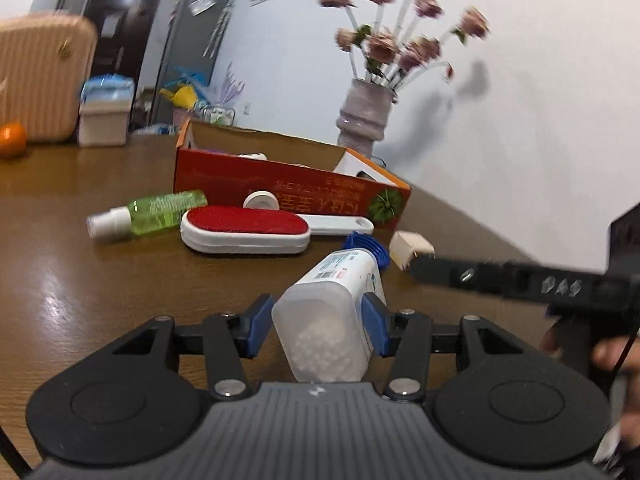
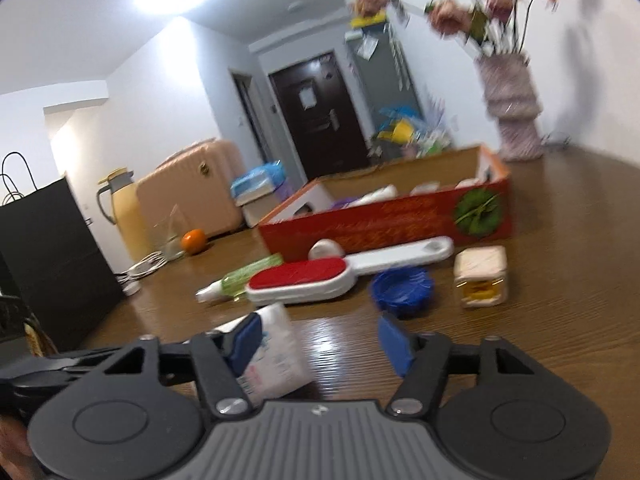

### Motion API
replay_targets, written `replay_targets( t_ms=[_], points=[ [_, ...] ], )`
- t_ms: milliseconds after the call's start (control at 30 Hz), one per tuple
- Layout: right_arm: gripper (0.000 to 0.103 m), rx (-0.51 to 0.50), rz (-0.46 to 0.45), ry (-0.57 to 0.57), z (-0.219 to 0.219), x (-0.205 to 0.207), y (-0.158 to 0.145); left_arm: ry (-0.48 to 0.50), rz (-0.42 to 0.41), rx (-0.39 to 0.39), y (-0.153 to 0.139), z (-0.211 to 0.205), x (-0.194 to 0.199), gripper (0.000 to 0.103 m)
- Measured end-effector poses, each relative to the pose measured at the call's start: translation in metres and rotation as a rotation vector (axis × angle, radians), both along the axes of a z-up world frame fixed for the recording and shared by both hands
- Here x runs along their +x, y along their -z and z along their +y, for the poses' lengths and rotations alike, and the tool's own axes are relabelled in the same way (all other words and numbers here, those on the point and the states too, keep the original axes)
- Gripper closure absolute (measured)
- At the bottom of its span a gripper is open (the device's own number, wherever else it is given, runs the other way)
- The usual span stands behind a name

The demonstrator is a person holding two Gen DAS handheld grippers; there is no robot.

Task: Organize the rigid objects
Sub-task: 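Close the right tool on the white bottle while the left tool keeps holding it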

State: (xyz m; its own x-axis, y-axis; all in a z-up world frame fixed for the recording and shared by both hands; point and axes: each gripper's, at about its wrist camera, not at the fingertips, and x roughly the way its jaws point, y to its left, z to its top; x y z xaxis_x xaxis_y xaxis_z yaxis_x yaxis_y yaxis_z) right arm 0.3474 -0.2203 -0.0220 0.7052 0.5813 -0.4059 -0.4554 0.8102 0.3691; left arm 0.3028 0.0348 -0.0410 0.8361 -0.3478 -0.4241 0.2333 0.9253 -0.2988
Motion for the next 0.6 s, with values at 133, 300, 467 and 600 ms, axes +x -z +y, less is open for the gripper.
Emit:
replay_targets(
  t_ms=[133,300,467,600],
  points=[
    [0.059,0.058,0.092,-0.034,0.015,0.025,0.011,-0.102,0.024,-0.048,0.000,0.012,0.013,0.053],
    [0.060,0.049,0.146,-0.041,0.036,0.051,0.017,-0.205,0.067,-0.049,0.001,0.028,0.026,0.044],
    [0.059,0.028,0.125,-0.083,0.058,0.069,0.010,-0.326,0.064,-0.046,0.002,0.043,0.022,0.025],
    [0.058,0.003,0.138,-0.110,0.075,0.085,0.012,-0.314,0.072,-0.069,0.001,0.047,0.016,0.050]
  ],
)
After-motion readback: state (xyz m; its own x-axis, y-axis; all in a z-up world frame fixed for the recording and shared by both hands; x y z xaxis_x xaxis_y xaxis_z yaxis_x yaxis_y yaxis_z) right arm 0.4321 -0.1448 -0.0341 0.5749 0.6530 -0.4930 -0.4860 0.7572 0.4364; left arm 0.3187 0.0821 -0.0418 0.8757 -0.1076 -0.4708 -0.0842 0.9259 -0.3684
